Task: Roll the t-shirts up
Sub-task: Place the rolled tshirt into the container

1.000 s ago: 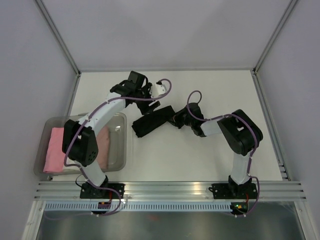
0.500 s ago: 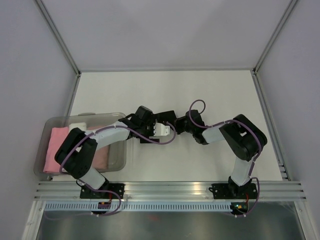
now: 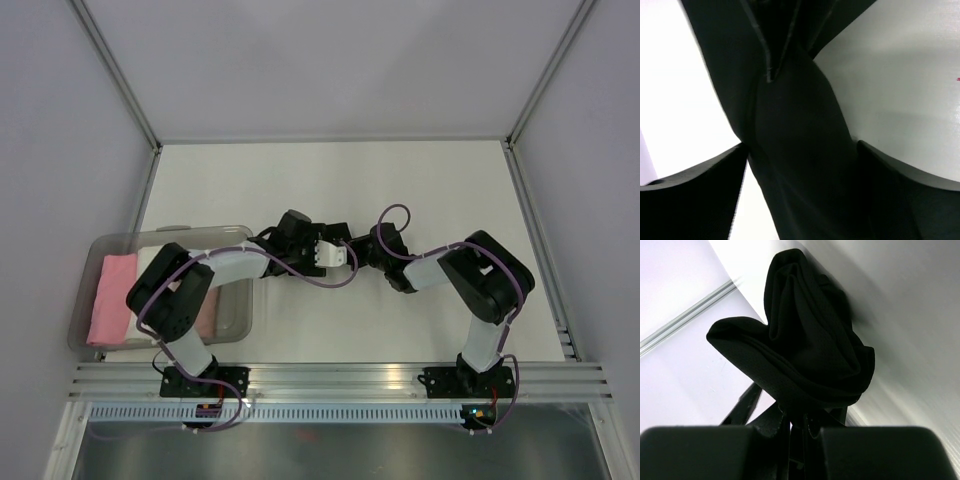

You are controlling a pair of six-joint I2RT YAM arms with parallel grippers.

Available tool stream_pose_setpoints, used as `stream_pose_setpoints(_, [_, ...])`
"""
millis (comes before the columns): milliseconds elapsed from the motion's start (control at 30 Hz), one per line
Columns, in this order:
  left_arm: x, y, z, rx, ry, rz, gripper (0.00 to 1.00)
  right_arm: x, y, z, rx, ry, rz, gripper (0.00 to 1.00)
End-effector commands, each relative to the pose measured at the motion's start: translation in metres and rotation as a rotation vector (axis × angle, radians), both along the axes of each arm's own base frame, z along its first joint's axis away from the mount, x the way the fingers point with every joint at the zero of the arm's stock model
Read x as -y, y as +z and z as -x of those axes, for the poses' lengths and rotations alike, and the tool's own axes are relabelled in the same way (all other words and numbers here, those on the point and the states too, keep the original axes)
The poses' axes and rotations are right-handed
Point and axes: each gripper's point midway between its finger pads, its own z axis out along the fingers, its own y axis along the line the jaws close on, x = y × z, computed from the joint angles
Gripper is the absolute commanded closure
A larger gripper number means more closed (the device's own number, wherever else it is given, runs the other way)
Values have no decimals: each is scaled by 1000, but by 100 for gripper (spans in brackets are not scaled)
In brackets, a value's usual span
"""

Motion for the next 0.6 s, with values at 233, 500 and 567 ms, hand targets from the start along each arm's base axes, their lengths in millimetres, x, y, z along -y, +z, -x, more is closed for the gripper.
stream_pose_setpoints(233, [12, -13, -21, -31, 59, -13, 19, -5, 37, 0, 47, -12, -99, 100])
stream_pose_setpoints(500, [8, -9, -14, -135, 105, -8, 84, -3, 40, 4, 82, 27, -25, 66])
stream_pose_setpoints(567, [9, -4, -10, -184, 134, 11, 95, 4, 32, 9, 94, 75, 102, 52])
